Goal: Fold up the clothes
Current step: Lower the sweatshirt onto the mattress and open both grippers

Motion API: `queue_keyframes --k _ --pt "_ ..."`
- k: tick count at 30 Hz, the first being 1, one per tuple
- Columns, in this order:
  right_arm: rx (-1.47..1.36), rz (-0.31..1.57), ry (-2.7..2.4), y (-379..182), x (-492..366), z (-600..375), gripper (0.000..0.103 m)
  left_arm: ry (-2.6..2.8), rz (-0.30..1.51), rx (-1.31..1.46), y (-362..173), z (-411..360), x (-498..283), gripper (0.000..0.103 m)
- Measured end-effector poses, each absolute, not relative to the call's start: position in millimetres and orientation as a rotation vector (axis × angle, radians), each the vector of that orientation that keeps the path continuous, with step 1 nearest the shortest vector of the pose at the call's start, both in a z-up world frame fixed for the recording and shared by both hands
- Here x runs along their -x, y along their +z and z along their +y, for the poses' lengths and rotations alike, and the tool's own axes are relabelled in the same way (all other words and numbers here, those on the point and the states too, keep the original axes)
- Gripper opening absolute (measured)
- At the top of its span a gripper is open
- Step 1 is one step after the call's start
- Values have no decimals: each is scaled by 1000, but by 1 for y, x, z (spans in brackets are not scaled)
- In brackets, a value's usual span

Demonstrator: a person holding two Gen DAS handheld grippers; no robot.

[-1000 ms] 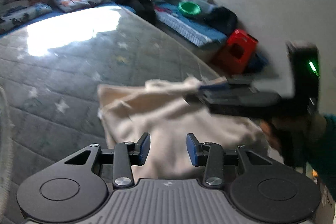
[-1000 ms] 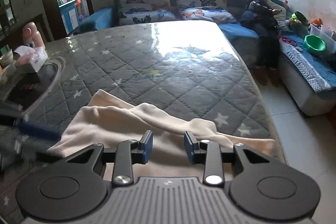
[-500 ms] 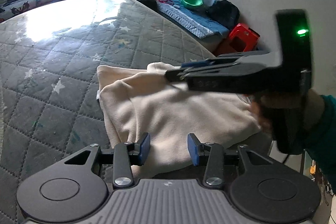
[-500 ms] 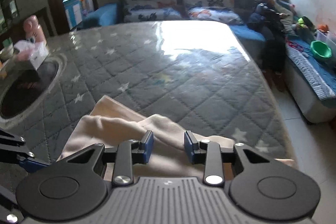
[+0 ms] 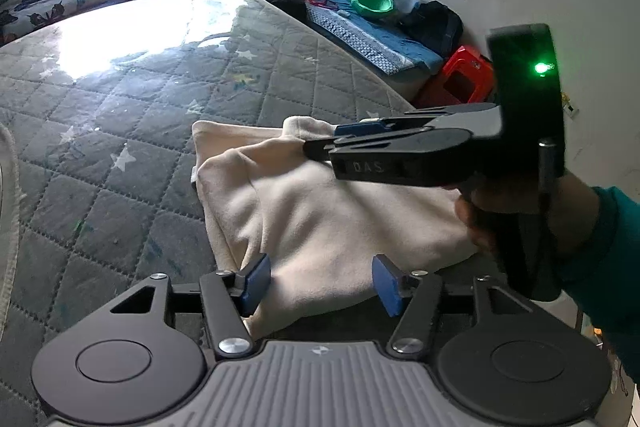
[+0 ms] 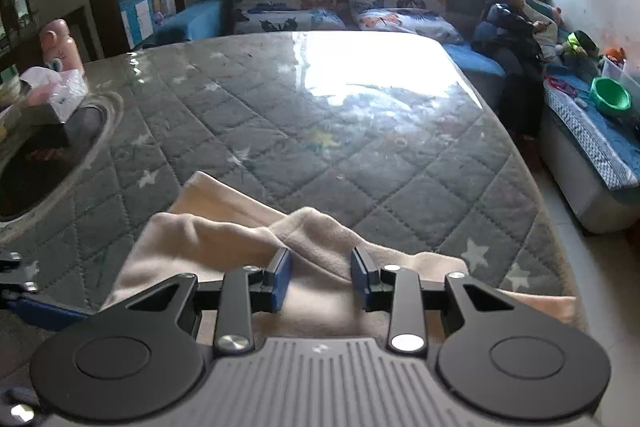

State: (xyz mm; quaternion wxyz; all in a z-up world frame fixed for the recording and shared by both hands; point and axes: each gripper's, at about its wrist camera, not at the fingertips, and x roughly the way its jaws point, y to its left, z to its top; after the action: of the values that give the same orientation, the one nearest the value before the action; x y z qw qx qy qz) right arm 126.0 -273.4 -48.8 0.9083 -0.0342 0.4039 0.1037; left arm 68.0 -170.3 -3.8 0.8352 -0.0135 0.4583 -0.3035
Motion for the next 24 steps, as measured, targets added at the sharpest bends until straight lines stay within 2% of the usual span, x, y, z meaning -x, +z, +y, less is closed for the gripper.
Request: queue_keyframes --k 4,11,24 --pt "65 803 220 -35 -117 -277 33 -604 952 -1 0 -165 -63 71" --pt "110 820 223 -35 -94 -277 33 -561 965 18 -6 -155 -67 72" --pt "90 814 261 -45 -117 -246 34 -504 996 31 -15 -141 -62 72"
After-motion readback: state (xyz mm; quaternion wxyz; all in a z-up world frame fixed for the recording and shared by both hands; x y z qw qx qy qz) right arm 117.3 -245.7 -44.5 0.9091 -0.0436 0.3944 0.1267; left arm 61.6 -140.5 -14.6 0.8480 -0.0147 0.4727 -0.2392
